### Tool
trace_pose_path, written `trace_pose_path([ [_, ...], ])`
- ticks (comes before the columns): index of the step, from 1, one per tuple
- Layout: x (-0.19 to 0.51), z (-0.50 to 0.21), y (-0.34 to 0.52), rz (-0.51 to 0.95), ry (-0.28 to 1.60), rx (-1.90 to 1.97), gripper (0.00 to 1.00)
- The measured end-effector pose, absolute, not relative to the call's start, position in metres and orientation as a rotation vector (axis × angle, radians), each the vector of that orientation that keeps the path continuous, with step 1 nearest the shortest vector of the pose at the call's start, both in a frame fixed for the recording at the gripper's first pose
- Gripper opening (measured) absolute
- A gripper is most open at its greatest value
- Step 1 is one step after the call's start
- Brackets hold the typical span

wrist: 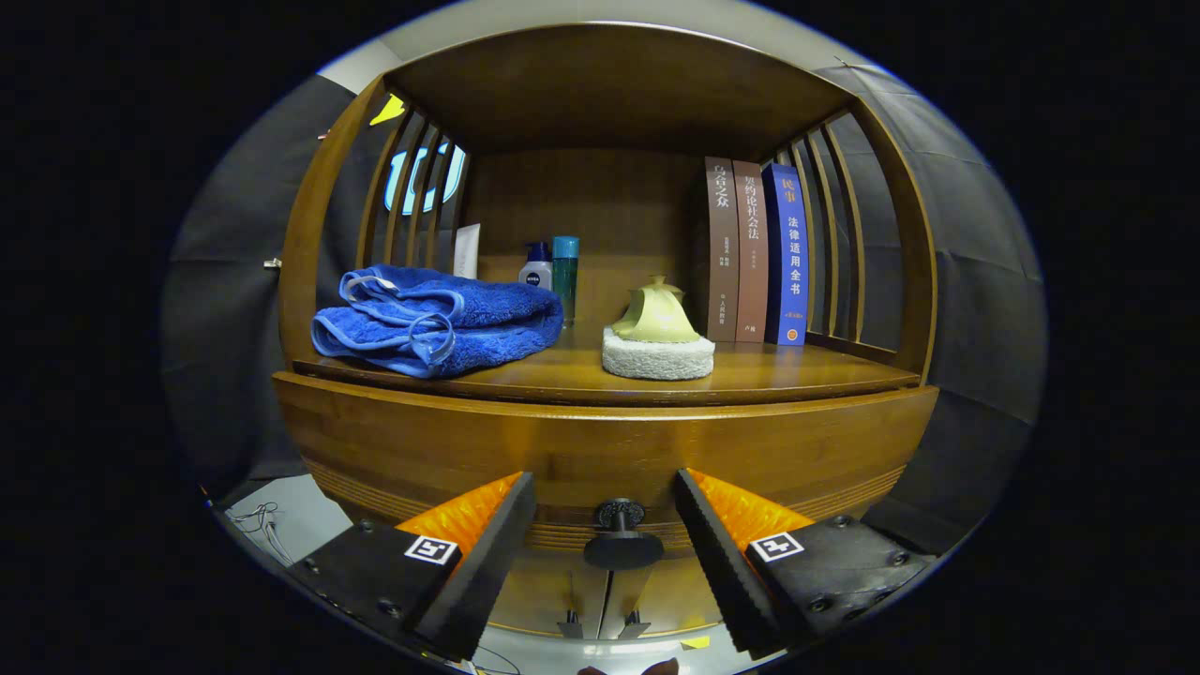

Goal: Pull open the drawer, take out the items inside it, and place them on the countertop above the cabinet.

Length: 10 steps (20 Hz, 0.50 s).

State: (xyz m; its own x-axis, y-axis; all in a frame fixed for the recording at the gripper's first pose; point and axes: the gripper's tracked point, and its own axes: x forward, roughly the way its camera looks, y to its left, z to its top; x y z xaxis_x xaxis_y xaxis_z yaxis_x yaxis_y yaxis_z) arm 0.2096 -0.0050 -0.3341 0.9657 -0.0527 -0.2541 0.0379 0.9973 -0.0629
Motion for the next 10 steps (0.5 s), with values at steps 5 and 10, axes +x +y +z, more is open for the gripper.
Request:
trace_pose_path([
  [5,0.2128,-0.3358,-0.0028,-0.052,0.254,-0.078,0.99],
  [10,0.2075,-0.3319,-0.0061,-0.046,0.272,-0.091,0.98],
])
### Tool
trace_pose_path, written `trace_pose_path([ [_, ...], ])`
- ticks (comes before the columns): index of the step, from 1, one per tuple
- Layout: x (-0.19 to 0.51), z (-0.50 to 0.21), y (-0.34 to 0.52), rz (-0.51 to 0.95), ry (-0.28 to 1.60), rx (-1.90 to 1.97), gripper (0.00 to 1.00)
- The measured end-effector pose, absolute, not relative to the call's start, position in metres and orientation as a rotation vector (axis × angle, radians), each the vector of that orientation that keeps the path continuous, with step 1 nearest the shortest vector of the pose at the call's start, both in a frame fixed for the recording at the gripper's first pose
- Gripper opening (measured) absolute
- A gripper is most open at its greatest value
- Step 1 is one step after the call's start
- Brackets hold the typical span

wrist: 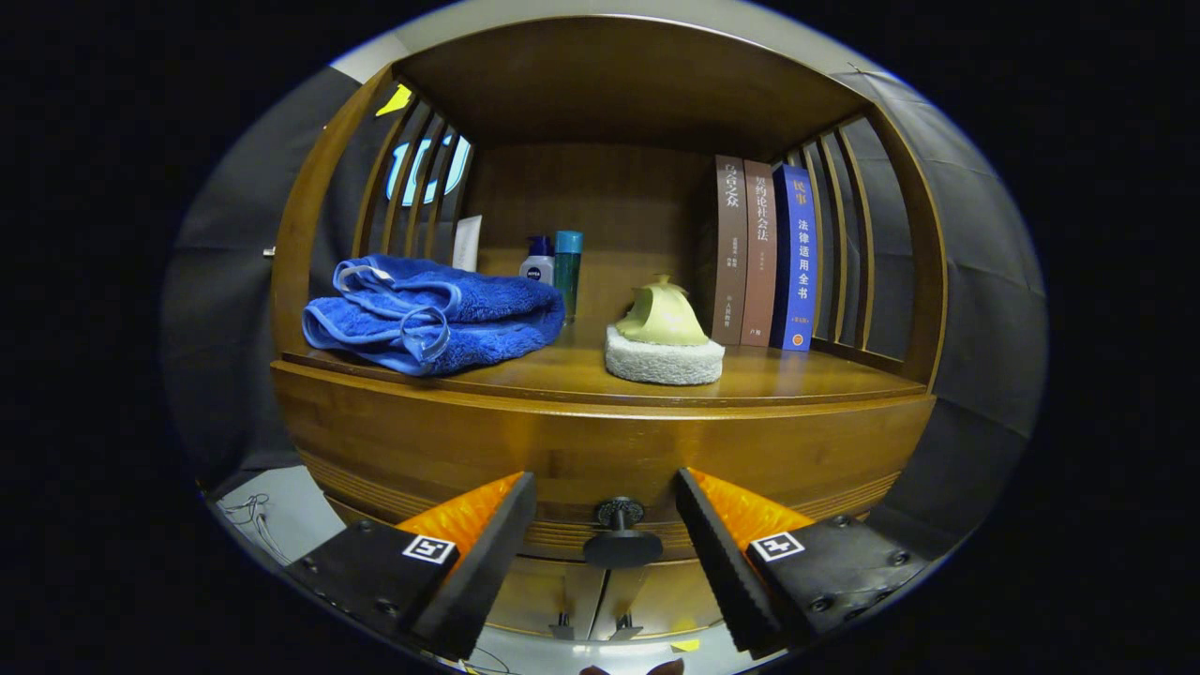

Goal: Pull open the drawer, take out the items inside it, and place them on the countertop above the cabinet.

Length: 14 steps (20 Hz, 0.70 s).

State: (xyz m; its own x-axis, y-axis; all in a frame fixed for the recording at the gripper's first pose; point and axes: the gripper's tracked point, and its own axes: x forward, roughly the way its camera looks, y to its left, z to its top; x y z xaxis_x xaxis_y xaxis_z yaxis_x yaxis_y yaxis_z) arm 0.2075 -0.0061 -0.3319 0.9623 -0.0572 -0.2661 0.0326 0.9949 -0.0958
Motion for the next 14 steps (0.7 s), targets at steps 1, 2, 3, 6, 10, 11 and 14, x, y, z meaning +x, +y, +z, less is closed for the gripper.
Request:
trace_pose_path([
  [1,0.202,-0.325,-0.007,-0.045,0.261,-0.086,0.99],
  [2,0.195,-0.316,-0.008,-0.045,0.248,-0.082,0.99],
  [3,0.186,-0.306,-0.008,-0.044,0.235,-0.077,0.99],
  [6,0.156,-0.265,0.000,-0.022,0.192,-0.053,0.99],
  [10,0.110,-0.202,0.015,0.021,0.170,-0.020,0.98],
  [11,0.099,-0.187,0.016,0.025,0.171,-0.020,0.98],
  [14,0.074,-0.140,0.018,0.042,0.160,-0.001,0.99],
])
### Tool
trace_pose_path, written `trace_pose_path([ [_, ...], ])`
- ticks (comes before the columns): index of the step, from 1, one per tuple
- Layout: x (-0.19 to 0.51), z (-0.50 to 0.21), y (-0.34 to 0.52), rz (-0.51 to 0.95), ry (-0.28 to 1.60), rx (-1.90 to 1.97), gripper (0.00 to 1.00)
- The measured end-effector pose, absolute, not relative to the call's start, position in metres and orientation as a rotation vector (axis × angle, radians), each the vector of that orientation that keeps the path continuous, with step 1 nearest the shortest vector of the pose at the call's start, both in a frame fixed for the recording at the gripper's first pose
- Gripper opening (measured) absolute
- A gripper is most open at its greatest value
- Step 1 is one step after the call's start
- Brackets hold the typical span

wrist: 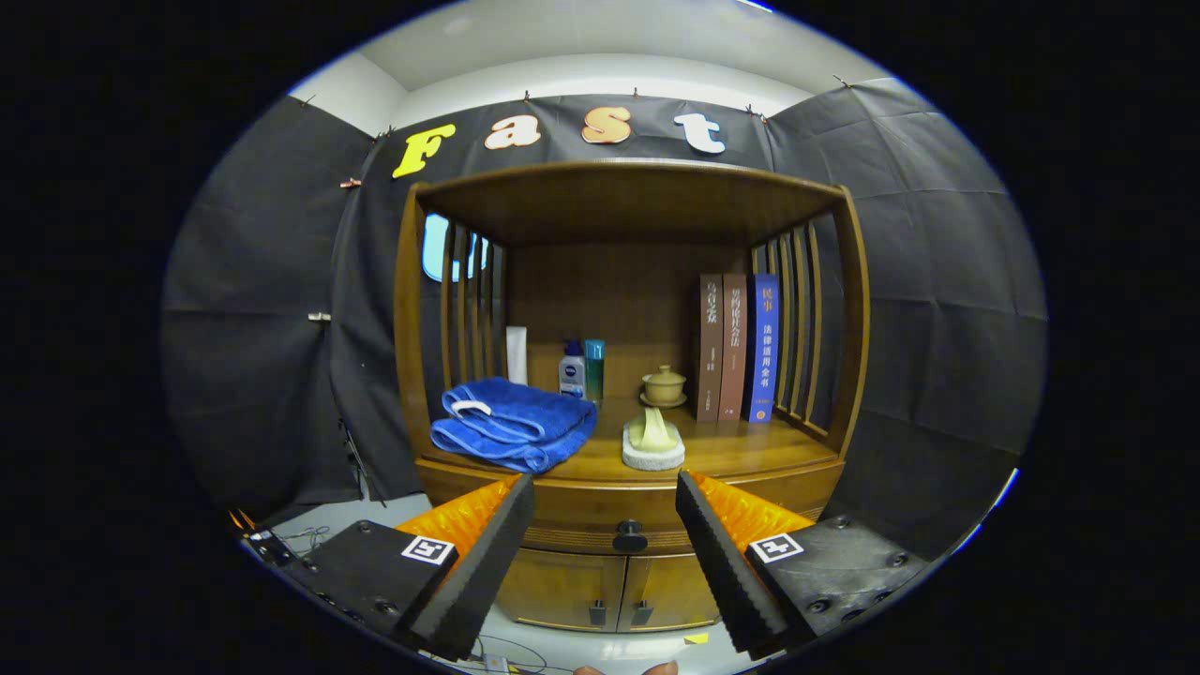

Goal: Pull open the drawer, take out the items inside it, and place them on the countertop above the cabinet.

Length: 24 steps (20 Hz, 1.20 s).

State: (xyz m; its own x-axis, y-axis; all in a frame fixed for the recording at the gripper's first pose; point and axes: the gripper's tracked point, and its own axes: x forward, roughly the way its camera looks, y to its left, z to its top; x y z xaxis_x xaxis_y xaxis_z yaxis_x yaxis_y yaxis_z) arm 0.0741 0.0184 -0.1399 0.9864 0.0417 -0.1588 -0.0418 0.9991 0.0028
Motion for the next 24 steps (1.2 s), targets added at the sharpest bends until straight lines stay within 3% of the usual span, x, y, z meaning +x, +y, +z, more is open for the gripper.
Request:
trace_pose_path([
  [8,0.022,-0.066,0.006,0.062,0.153,0.054,0.98],
  [24,0.008,-0.041,0.007,0.084,0.114,0.057,0.98],
])
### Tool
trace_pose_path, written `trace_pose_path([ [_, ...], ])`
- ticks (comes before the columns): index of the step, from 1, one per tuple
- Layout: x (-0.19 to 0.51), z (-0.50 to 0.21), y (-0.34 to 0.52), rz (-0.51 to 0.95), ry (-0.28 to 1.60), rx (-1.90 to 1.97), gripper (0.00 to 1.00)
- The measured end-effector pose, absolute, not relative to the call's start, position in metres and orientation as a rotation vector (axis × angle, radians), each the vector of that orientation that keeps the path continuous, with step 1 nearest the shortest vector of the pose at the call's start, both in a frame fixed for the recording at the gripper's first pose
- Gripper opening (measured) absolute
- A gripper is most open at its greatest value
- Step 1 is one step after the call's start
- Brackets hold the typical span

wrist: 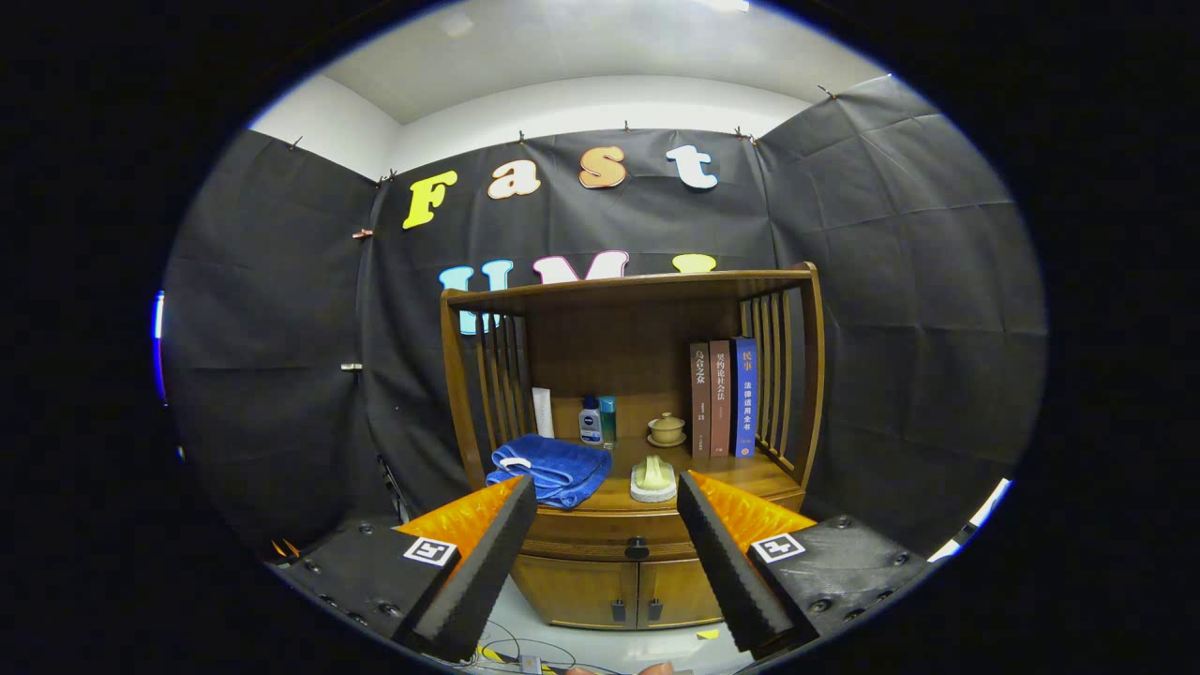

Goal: Pull open the drawer, take out the items inside it, and place them on the countertop above the cabinet.

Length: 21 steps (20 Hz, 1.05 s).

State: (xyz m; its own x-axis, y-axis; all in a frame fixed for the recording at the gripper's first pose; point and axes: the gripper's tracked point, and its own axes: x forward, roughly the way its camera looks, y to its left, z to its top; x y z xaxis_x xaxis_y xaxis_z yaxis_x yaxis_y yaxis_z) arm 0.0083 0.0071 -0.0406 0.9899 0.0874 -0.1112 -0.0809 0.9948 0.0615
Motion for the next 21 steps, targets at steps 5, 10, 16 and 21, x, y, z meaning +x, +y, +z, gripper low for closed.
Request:
trace_pose_path([
  [5,0.0067,-0.0381,0.0112,0.090,0.107,0.054,0.98],
  [10,0.0069,-0.0410,0.0114,0.089,0.111,0.048,0.98],
  [16,0.0077,-0.0420,0.0117,0.085,0.108,0.037,0.98],
  [21,0.0082,-0.0454,0.0111,0.082,0.110,0.030,0.98],
])
